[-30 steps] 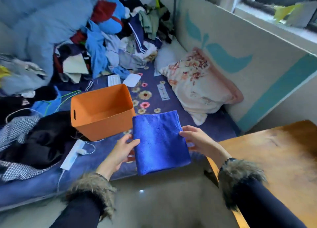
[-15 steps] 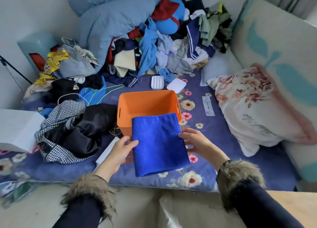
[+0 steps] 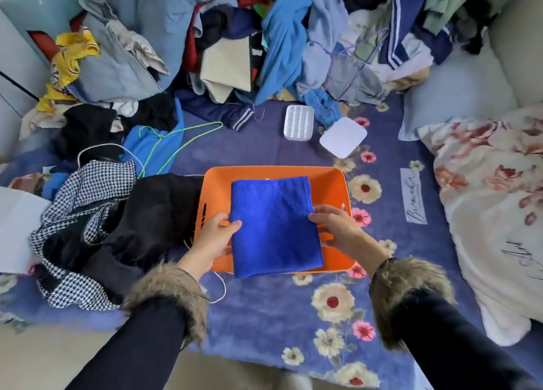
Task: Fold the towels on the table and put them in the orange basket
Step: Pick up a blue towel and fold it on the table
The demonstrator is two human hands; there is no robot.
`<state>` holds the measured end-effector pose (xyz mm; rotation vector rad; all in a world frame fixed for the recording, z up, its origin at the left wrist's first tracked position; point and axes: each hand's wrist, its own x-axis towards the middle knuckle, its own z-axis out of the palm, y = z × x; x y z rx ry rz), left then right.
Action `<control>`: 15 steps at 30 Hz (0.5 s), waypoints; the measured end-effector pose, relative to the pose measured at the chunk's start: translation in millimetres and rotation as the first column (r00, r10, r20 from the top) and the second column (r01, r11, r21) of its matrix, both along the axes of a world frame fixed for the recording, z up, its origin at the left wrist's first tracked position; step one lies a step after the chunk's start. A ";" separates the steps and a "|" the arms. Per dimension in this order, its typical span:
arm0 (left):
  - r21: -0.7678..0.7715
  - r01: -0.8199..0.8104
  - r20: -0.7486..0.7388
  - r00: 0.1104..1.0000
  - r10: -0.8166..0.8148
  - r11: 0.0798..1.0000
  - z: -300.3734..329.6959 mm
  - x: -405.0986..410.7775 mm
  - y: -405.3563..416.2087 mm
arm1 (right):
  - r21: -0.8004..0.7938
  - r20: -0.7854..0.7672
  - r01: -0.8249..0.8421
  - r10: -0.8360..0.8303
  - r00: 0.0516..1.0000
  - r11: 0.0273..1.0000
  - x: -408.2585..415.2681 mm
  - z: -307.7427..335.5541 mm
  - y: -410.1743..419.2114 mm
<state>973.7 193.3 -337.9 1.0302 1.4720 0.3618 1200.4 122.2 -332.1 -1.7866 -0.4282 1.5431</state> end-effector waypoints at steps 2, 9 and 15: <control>-0.019 -0.032 -0.033 0.999 0.031 0.999 -31.6 10.6 26.0 | -0.028 0.014 0.012 -0.012 1.000 1.000 4.2 -29.4 29.1; -0.133 -0.025 -0.307 0.952 -0.017 0.991 -149.8 19.7 71.4 | -0.198 0.055 -0.018 0.029 0.998 0.980 -2.1 -148.2 79.9; -0.043 0.113 -0.615 0.780 -0.115 0.993 -214.4 14.2 98.2 | -0.223 0.035 -0.013 0.021 0.999 0.975 -25.0 -226.6 101.0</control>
